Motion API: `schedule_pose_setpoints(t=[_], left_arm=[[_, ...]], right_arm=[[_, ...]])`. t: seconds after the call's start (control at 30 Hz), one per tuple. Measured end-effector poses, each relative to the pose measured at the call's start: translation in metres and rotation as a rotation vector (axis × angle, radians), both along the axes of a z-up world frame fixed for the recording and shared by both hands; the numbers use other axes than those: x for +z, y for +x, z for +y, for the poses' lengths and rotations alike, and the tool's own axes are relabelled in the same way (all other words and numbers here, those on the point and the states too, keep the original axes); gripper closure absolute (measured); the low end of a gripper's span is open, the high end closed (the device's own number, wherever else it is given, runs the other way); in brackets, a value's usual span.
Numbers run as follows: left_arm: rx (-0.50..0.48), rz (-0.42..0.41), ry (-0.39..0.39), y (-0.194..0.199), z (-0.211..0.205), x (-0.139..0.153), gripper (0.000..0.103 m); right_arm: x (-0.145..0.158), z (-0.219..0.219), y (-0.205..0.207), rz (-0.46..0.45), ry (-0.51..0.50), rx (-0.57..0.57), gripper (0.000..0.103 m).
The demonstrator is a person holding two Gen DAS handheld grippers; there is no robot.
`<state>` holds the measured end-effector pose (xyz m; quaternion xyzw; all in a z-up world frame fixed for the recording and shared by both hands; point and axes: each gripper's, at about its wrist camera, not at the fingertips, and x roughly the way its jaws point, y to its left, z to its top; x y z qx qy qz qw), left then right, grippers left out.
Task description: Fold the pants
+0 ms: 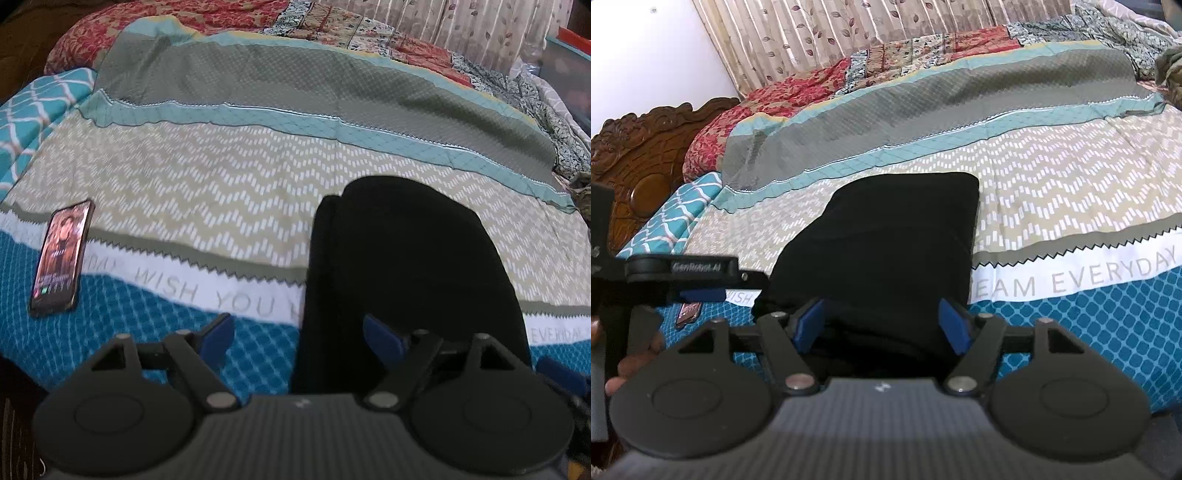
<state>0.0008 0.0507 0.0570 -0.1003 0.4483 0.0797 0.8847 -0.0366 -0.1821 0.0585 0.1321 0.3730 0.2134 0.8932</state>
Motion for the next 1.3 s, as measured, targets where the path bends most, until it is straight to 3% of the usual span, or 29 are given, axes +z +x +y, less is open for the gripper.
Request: schedule_pose_setpoints(t=[0.23,0.3,0.43,0.57,0.67,0.77,0.87,0.9,0.97,1.03,1.23,1.3], left_arm=[[-0.023,-0.025,0.076,-0.037,-0.014,-0.008,0.017],[-0.021,-0.033,0.100,-0.036,-0.014,-0.008,0.017],[0.007,-0.054,0.063,-0.016,-0.008,0.002,0.017],[-0.033,-0.101,0.030,0.005,-0.014,0.010,0.022],[-0.063,-0.037,-0.015,0.022,-0.020,-0.003,0.035],[-0.090,0.052,-0.073,0.032,-0.024,-0.026,0.040],[-0.084,0.080,-0.111,0.029,-0.022,-0.044,0.027],[-0.068,0.092,-0.131,0.028,-0.018,-0.049,0.016],[-0.031,0.115,-0.182,0.027,-0.008,-0.058,0.007],[-0.030,0.119,-0.198,0.027,-0.003,-0.060,0.003],[-0.045,0.100,-0.126,0.029,-0.014,-0.061,0.000],[-0.042,0.097,-0.147,0.028,-0.010,-0.064,0.000]], right_arm=[[-0.001,0.002,-0.005,0.002,0.015,0.028,0.025],[0.000,0.000,-0.005,-0.014,0.026,0.019,0.025],[0.001,-0.002,-0.001,-0.019,0.057,-0.003,0.025],[0.002,-0.001,-0.002,-0.031,0.046,-0.001,0.043],[-0.002,-0.001,0.002,-0.005,0.043,-0.003,0.063],[-0.014,-0.003,0.010,0.063,0.055,-0.014,0.069],[-0.034,-0.005,0.020,0.209,0.057,-0.032,0.068],[-0.044,-0.007,0.024,0.275,0.074,-0.043,0.069],[-0.059,-0.016,0.027,0.359,0.156,-0.069,0.069],[-0.057,-0.019,0.025,0.360,0.176,-0.073,0.069],[-0.054,-0.015,0.022,0.349,0.154,-0.059,0.067],[-0.052,-0.014,0.021,0.340,0.157,-0.044,0.057]])
